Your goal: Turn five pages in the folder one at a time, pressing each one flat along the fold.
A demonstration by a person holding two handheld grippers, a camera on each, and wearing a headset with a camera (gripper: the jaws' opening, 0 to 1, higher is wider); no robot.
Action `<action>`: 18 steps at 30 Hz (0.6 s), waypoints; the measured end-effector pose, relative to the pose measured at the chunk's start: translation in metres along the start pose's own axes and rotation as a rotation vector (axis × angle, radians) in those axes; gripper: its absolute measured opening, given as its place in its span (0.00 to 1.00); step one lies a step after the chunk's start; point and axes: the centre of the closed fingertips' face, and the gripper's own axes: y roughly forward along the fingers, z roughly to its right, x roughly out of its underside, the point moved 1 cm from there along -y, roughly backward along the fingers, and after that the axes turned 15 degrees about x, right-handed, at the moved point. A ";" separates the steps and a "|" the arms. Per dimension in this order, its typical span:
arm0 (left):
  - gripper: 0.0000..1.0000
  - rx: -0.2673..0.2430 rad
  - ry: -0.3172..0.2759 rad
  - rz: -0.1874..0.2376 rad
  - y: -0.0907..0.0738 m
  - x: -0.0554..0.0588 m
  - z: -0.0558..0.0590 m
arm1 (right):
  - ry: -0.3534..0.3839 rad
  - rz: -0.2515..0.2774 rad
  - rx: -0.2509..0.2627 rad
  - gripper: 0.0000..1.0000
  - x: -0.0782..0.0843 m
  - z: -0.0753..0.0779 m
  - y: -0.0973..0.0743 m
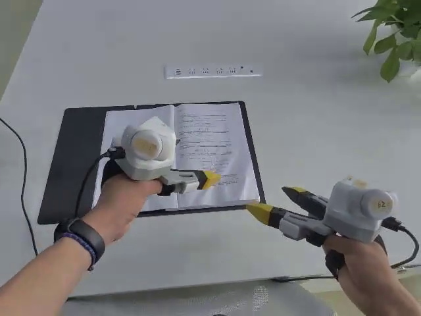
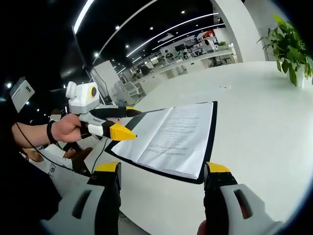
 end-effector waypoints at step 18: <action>0.73 0.043 -0.014 -0.147 0.100 0.044 -0.001 | 0.051 -0.028 -0.026 0.66 0.002 0.010 0.004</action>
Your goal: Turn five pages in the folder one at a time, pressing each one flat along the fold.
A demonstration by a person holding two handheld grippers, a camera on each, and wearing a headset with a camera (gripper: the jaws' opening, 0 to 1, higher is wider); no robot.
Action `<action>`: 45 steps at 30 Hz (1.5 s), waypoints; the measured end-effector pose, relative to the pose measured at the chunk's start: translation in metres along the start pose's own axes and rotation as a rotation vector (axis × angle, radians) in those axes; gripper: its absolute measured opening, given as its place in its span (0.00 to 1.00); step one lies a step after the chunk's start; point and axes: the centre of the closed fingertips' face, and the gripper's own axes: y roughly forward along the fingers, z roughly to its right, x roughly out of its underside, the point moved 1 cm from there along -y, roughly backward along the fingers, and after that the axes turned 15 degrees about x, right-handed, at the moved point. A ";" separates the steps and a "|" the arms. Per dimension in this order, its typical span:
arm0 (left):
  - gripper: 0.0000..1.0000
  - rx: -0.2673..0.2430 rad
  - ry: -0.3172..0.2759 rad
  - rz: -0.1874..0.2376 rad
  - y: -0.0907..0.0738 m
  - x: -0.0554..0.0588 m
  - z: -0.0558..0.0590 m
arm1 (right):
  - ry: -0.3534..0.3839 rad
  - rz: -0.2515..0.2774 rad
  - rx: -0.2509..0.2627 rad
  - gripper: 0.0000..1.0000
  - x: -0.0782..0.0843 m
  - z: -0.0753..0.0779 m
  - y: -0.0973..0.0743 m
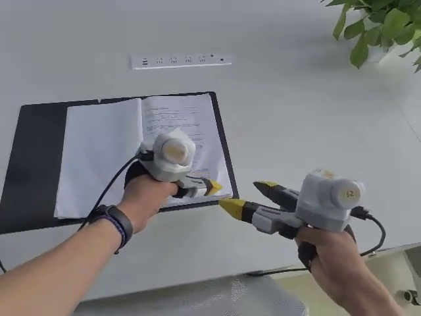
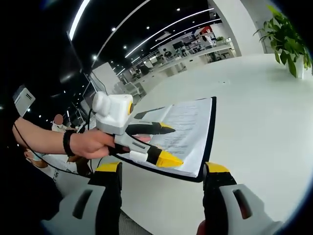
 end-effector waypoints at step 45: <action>0.64 -0.025 0.043 -0.015 0.010 0.010 -0.013 | 0.165 -0.063 -0.137 0.48 -0.024 0.027 0.112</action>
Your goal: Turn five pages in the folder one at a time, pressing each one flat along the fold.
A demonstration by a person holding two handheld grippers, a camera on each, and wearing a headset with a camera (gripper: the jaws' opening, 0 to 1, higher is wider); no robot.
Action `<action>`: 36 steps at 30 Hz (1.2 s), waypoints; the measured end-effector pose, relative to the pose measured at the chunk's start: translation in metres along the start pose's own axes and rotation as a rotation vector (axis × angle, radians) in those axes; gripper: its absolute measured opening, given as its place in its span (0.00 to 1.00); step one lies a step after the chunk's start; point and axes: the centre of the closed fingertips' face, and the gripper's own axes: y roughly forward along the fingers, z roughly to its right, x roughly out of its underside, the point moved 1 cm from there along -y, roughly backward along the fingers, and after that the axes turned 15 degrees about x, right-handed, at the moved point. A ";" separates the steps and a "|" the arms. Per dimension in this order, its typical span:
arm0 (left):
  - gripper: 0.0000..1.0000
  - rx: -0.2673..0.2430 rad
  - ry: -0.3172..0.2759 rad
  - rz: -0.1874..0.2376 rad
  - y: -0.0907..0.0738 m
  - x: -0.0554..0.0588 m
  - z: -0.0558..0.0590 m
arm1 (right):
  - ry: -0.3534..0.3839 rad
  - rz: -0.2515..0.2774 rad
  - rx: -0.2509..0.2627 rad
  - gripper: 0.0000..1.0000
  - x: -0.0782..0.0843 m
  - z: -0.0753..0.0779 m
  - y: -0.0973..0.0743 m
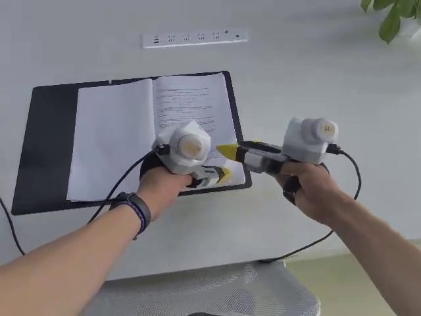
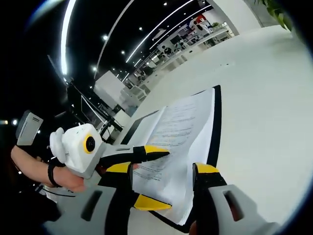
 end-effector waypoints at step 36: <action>0.81 0.003 -0.051 0.083 -0.064 -0.004 0.005 | 0.092 0.038 -0.065 0.00 -0.011 -0.029 -0.010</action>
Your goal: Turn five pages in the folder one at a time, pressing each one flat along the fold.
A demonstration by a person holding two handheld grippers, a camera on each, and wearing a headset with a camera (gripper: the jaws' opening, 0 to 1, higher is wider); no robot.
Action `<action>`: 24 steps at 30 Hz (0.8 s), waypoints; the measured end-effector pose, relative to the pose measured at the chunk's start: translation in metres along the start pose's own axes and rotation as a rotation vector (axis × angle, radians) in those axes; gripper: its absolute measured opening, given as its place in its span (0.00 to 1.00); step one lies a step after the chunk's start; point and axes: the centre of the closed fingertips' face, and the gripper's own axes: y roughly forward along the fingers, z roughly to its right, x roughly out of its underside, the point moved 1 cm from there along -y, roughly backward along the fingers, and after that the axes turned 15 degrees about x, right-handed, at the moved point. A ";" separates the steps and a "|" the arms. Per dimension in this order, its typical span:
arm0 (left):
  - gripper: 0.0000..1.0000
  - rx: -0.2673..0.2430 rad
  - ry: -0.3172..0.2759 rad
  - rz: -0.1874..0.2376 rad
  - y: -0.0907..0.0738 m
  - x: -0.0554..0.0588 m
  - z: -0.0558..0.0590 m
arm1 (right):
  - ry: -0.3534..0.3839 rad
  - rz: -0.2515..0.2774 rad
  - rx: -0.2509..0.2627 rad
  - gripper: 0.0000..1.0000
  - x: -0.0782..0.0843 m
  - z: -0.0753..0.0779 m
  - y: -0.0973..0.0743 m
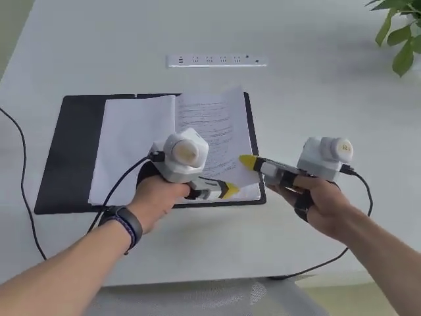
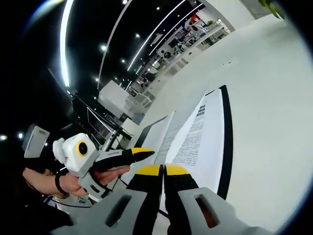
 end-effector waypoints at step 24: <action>0.82 -0.151 -0.028 0.058 -0.122 0.028 -0.042 | -0.105 0.048 -0.180 0.00 -0.023 -0.105 0.030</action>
